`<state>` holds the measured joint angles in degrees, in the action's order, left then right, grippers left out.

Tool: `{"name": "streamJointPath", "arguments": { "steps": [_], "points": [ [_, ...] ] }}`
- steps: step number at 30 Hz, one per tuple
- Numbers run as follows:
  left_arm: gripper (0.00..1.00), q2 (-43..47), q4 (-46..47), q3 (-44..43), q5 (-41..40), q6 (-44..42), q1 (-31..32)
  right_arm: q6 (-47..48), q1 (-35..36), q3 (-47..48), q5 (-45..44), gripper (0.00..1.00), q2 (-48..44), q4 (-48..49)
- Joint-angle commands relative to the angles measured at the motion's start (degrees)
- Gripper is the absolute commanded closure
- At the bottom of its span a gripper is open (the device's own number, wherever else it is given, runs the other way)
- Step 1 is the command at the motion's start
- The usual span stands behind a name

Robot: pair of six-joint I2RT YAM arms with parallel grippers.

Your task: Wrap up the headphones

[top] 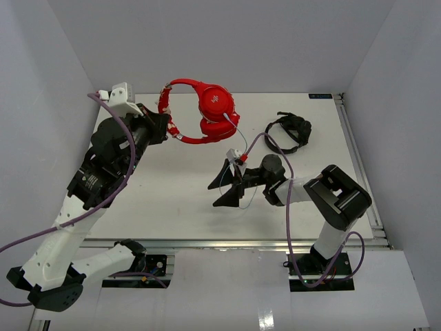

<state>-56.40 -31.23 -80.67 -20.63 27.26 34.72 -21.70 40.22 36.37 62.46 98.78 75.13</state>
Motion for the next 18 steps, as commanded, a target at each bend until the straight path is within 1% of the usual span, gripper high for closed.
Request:
{"name": "streamJointPath", "arguments": {
  "steps": [1, 6, 8, 10, 13, 15, 16, 18],
  "points": [
    [1.0, 3.5, 6.3, 0.0, -1.3, 3.8, 0.1, -1.9, 0.8, 2.3, -2.8, 0.23, 2.6, 16.9],
    [1.0, 5.3, 8.4, 1.6, 0.5, 6.3, 0.1, -7.5, 0.8, 4.5, -4.1, 0.32, 7.2, 23.8],
    [1.0, 5.6, 8.3, 1.6, 0.1, 6.2, 0.1, -7.6, 0.8, 4.4, -5.3, 0.41, 7.7, 24.5],
    [1.0, 6.1, 8.2, 1.8, -0.6, 5.8, 0.1, -6.8, 0.9, 3.7, -6.0, 0.55, 8.1, 24.9],
    [1.0, 7.0, 8.2, 2.1, -1.9, 5.5, 0.1, -5.4, 0.7, 2.3, -7.2, 0.69, 8.2, 25.0],
    [1.0, 7.8, 8.1, 2.3, -2.7, 5.6, 0.1, -4.7, 0.6, 1.8, -8.1, 0.89, 8.4, 24.9],
    [1.0, 7.9, 8.1, 2.3, -2.8, 5.8, 0.1, -4.9, 0.6, 1.9, -8.1, 0.91, 8.8, 24.9],
    [1.0, 8.6, 8.2, 2.7, -2.2, 6.4, 0.1, -5.4, 0.4, 2.6, -8.3, 0.92, 9.7, 24.9]
  ]
}}
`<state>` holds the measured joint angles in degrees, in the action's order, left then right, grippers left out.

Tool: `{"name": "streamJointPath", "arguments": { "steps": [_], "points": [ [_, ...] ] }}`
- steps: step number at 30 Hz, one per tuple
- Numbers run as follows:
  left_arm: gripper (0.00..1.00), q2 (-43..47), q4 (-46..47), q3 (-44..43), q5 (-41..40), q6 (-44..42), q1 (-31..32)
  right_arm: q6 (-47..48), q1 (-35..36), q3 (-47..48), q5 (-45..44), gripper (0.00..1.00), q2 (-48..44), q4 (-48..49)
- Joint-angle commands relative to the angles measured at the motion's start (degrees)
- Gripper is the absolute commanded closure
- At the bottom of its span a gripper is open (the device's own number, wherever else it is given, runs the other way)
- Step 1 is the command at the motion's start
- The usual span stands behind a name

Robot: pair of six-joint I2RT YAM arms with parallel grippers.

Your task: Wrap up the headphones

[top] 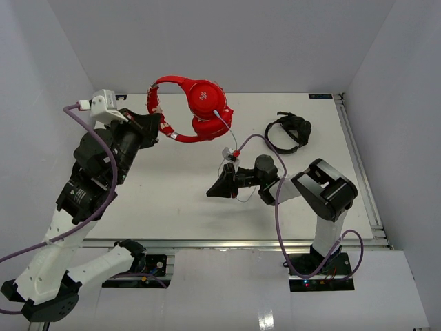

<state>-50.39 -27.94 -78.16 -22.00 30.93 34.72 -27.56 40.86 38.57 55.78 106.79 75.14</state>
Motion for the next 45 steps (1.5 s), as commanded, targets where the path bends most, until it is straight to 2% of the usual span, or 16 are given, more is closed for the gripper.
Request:
{"name": "streamJointPath", "arguments": {
  "steps": [1, 5, 10, 14, 18, 22, 25, 28, 34, 36, 40, 45],
  "points": [
    [1.0, 3.1, 5.1, 0.6, 0.1, 3.1, 0.1, 0.3, -0.3, 0.6, -2.1, 0.92, 1.9, 24.9],
    [1.0, 4.5, 5.9, 2.5, 9.6, 3.8, 0.1, -0.9, -2.1, 1.1, -5.4, 0.92, 2.2, 24.8],
    [1.0, 6.1, 7.4, 8.3, 36.7, 5.6, 0.1, -7.4, -8.6, 4.6, -5.8, 0.92, 1.5, 24.3],
    [1.0, 9.1, 8.0, 14.1, 48.1, 5.3, 0.1, -8.6, -12.7, 6.8, -6.3, 0.92, -2.0, 20.4],
    [1.0, 11.9, 1.0, 15.7, 45.7, 0.5, 0.1, -4.6, -14.2, 8.7, -8.1, 0.92, -7.3, 11.8],
    [1.0, 13.7, -5.4, 14.3, 36.5, -1.9, 0.1, 1.9, -14.6, 9.7, -11.2, 0.92, -12.5, -0.3],
    [1.0, 14.5, -9.5, 12.2, 30.1, -3.8, 0.1, 4.4, -14.9, 9.2, -13.1, 0.92, -14.9, -3.2],
    [1.0, 14.8, -10.8, 10.9, 29.1, -4.8, 0.1, 6.8, -15.0, 9.7, -14.3, 0.92, -15.9, -7.4],
    [1.0, 14.1, -6.1, 13.1, 45.3, -5.5, 0.1, 7.4, -15.0, 13.1, -13.2, 0.92, -14.9, -10.0],
    [1.0, 13.0, -6.0, 13.8, 47.5, -5.8, 0.1, 7.8, -15.0, 13.9, -12.7, 0.92, -15.2, -11.3],
    [1.0, 13.6, -5.6, 14.7, 38.7, -4.6, 0.1, 8.0, -14.9, 12.7, -12.2, 0.92, -16.7, -12.1],
    [1.0, 17.0, -1.2, 13.4, 26.0, -0.5, 0.1, 6.1, -13.5, 6.6, -12.2, 0.92, -18.6, -6.0]
  ]
}}
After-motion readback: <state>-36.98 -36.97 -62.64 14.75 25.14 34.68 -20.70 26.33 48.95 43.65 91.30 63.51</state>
